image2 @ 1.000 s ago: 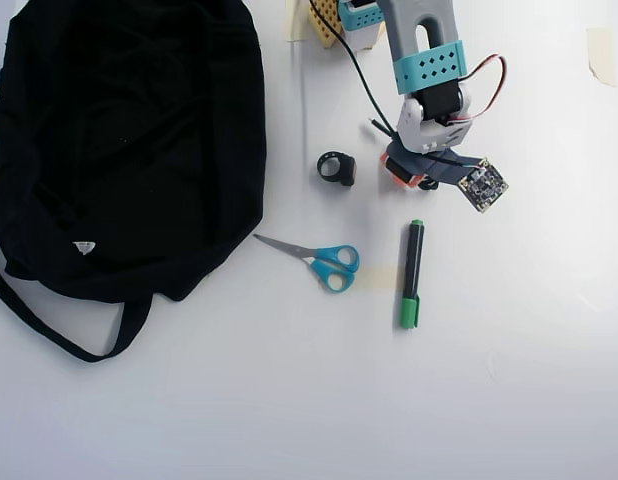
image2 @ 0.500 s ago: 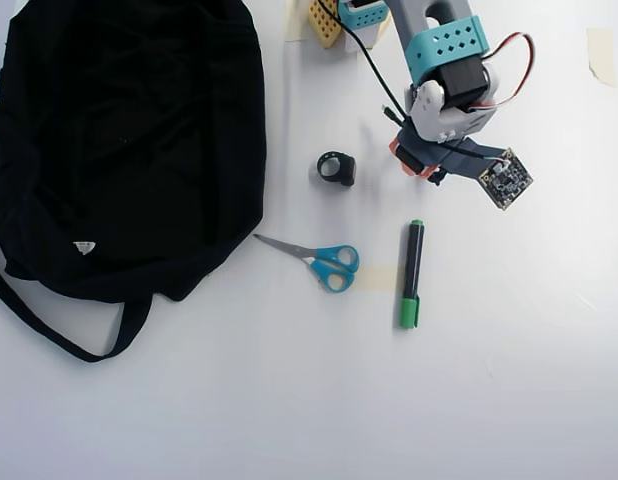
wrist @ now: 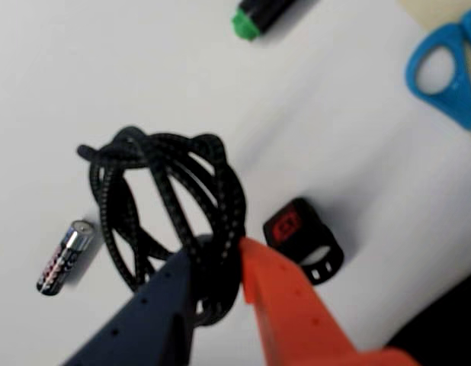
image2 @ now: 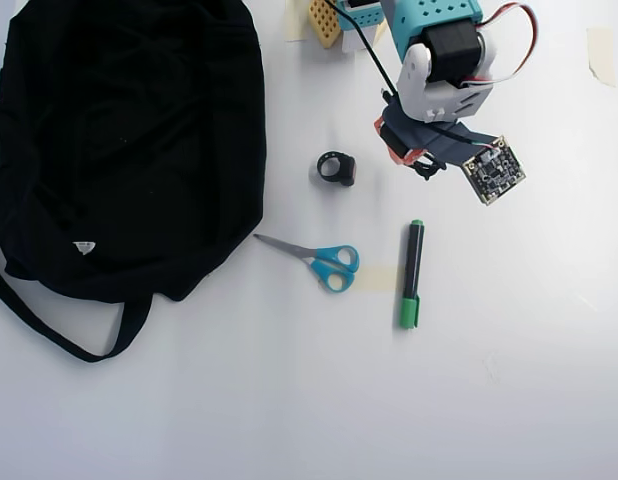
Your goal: Put the cable into the black bag
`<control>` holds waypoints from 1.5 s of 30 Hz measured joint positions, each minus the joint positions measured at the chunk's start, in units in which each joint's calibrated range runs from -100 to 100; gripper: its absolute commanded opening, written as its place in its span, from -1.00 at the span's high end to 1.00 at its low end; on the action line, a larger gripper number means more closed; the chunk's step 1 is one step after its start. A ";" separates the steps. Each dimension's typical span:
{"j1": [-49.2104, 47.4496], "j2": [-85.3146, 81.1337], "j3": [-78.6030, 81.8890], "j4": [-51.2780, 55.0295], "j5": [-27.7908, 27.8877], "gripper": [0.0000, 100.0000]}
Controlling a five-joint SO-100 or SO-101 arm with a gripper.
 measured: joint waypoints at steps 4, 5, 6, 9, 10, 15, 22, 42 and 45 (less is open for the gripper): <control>1.54 0.00 -0.94 0.86 0.00 0.95; 2.06 0.00 -0.94 0.86 0.00 0.95; 2.50 0.00 -0.94 0.86 0.00 0.95; 4.41 0.00 -1.65 1.37 0.00 0.95; 5.22 0.00 -2.04 1.55 0.00 0.95; 8.89 -0.91 -2.44 1.55 0.00 0.95; 14.62 -3.82 -2.44 1.55 0.00 0.95; 35.78 -3.82 -2.52 1.55 -1.95 0.95; 39.31 -3.82 -2.52 1.55 -2.00 0.95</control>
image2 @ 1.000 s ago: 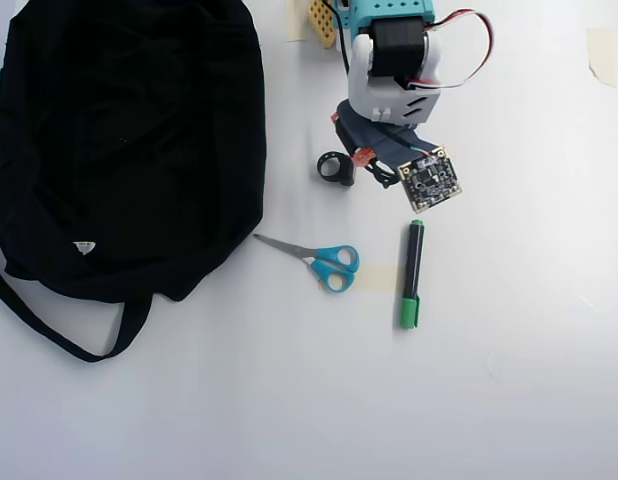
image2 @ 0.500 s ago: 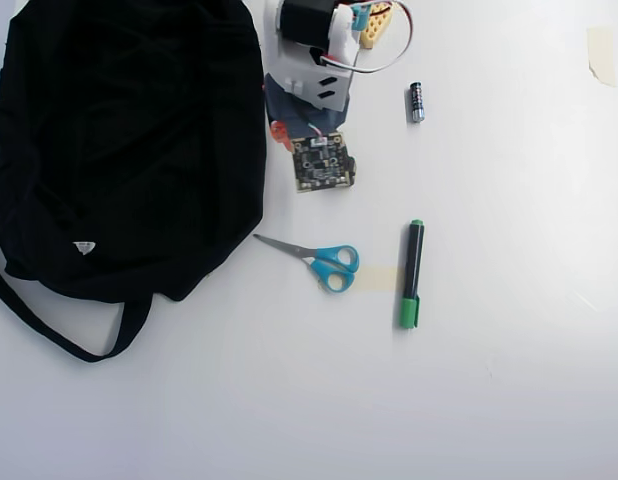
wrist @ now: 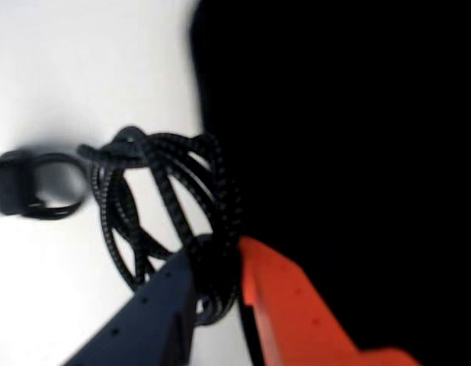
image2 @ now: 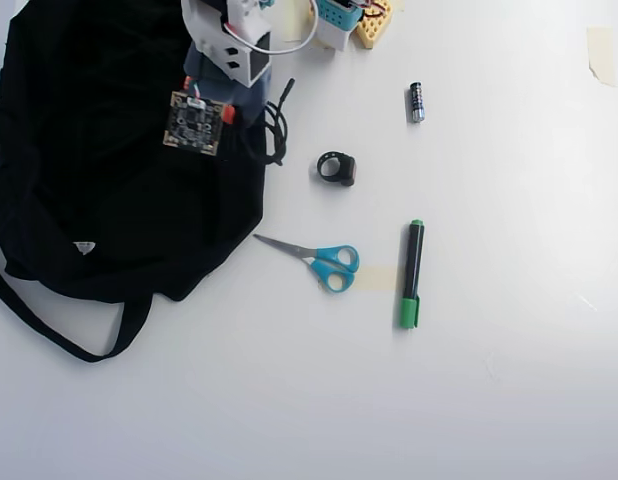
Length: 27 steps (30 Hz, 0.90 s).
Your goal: Put the cable into the black bag
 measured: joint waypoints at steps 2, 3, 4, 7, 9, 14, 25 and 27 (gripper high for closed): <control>2.57 0.00 0.00 0.00 0.00 0.95; 3.67 0.00 0.00 0.00 0.00 0.95; 5.51 0.00 0.00 -0.26 0.00 0.95; 10.73 0.00 0.00 -2.58 -1.66 0.95; 14.03 0.00 0.00 -4.64 -3.86 0.95; 21.31 0.00 0.00 -13.31 -12.41 0.95; 30.05 0.08 29.48 -52.90 -13.24 0.61; 30.27 0.00 29.40 -52.90 -13.53 0.61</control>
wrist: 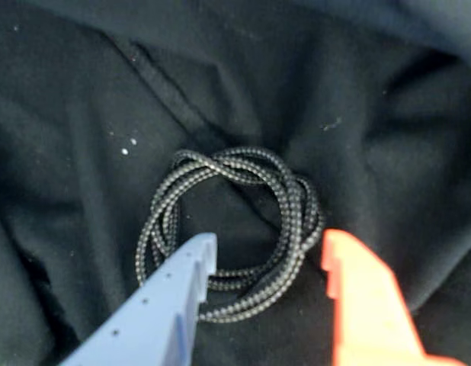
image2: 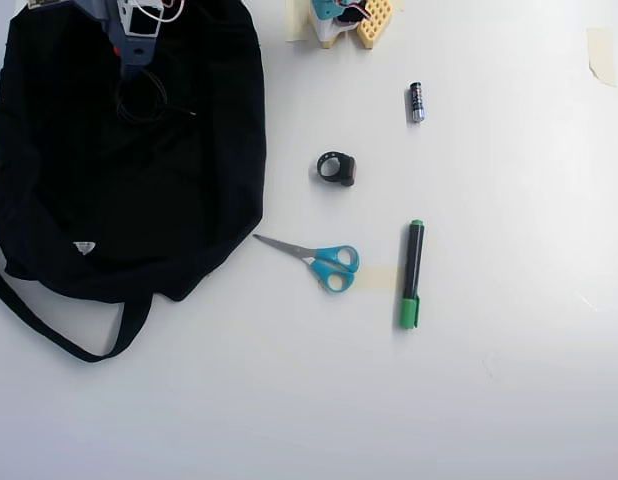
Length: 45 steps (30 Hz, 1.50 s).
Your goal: Put the cable into the black bag
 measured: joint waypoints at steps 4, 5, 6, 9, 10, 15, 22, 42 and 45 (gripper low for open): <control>-1.98 -9.55 -0.86 9.70 0.05 0.83; -3.97 -15.53 -0.86 13.31 0.00 0.90; -5.66 -18.93 -0.47 14.77 0.00 0.94; -15.58 -32.71 6.45 16.14 -0.54 0.95; -22.48 -37.61 11.95 16.23 -2.20 0.95; -43.72 -42.34 18.87 16.23 -4.30 0.95; -57.16 -46.91 24.29 16.23 -4.10 0.95; -66.86 -100.37 73.11 16.23 3.71 0.95; -66.50 -102.37 76.89 16.23 3.71 0.95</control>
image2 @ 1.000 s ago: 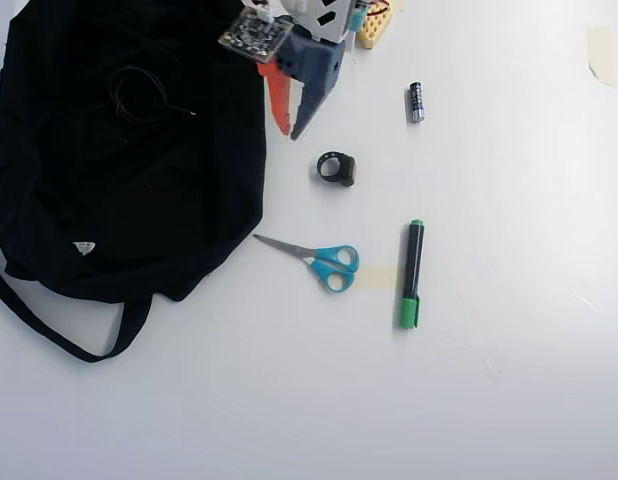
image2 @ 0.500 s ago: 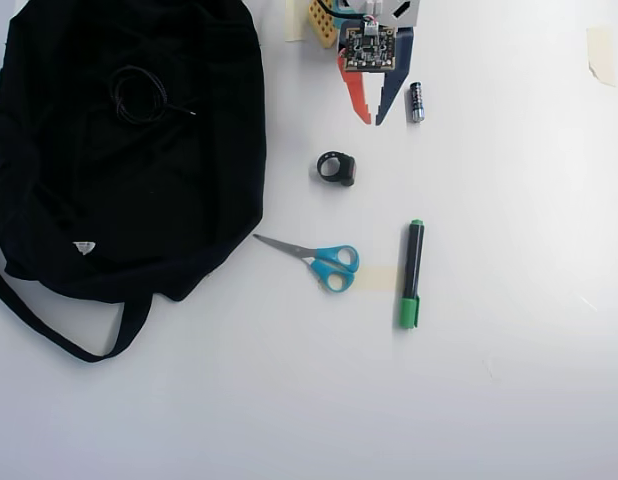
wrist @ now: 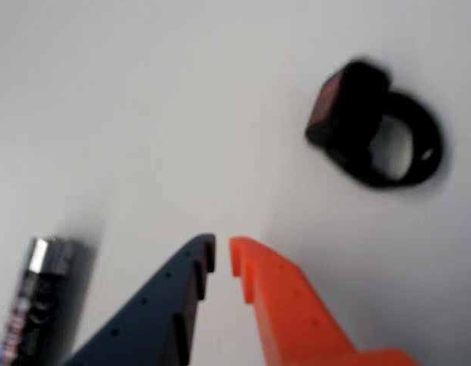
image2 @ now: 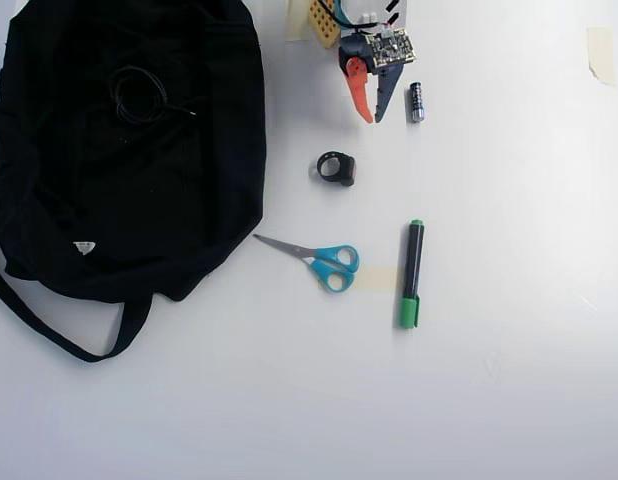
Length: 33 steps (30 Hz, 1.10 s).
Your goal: Put the cable into the black bag
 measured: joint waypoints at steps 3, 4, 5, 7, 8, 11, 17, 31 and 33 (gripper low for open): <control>-1.10 -0.33 1.42 0.09 0.00 0.95; -1.18 -0.33 2.67 0.52 0.00 0.95; -1.18 -0.33 3.38 1.03 0.00 0.95; -1.03 -0.33 3.69 2.15 0.00 0.95; -0.96 -0.33 3.69 2.83 0.00 0.95; -0.96 -0.33 3.77 5.58 0.00 0.95; -0.96 -0.33 3.77 8.50 0.05 0.95; -1.10 -0.33 3.77 8.59 0.15 0.95; -1.10 -0.33 3.77 8.59 0.15 0.95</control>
